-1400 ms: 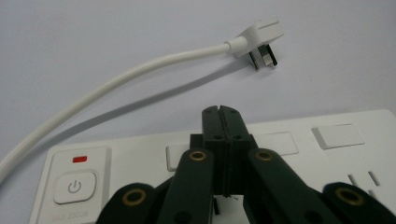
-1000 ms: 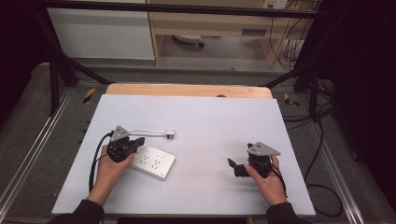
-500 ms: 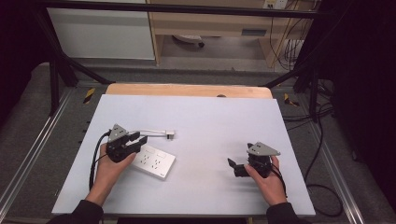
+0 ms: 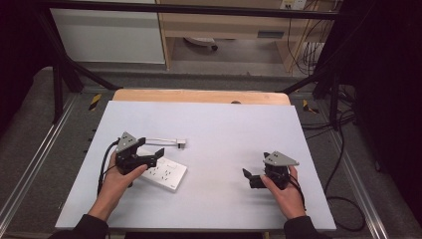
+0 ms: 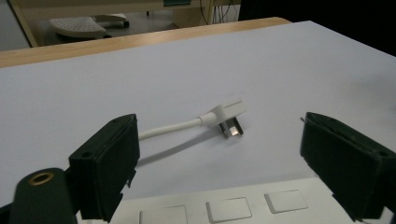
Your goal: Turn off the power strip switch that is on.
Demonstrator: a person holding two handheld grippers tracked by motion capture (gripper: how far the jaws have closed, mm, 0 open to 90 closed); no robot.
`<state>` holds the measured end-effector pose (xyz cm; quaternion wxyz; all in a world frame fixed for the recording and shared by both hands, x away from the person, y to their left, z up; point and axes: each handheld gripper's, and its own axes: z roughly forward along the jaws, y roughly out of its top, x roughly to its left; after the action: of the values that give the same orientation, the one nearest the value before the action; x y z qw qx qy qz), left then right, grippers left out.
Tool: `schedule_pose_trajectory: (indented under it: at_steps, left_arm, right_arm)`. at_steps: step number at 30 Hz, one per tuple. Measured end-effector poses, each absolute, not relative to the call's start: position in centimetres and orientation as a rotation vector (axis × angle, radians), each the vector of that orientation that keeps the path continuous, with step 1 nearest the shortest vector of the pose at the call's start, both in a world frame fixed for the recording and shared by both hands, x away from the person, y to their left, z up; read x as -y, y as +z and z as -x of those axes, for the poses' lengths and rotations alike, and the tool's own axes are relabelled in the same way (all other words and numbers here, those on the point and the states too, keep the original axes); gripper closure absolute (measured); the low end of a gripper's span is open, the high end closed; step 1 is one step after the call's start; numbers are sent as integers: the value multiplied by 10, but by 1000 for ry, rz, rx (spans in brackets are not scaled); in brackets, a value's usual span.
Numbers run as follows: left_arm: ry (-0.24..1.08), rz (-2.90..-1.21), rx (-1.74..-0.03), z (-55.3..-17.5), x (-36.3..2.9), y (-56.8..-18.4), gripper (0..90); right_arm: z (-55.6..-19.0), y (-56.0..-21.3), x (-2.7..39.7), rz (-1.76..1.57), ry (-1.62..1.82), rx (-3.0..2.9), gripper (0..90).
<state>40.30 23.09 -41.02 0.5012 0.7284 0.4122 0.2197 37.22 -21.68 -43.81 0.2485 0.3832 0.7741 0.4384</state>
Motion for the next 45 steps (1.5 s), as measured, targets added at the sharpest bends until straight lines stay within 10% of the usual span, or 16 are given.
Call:
schedule_pose_trajectory:
  at_steps: [45]
  left_arm:
    - [516,-1614,-944,-338,-263,-351,75]
  right_arm:
    - [-373,-436,227,-1074,1210,-2076,24]
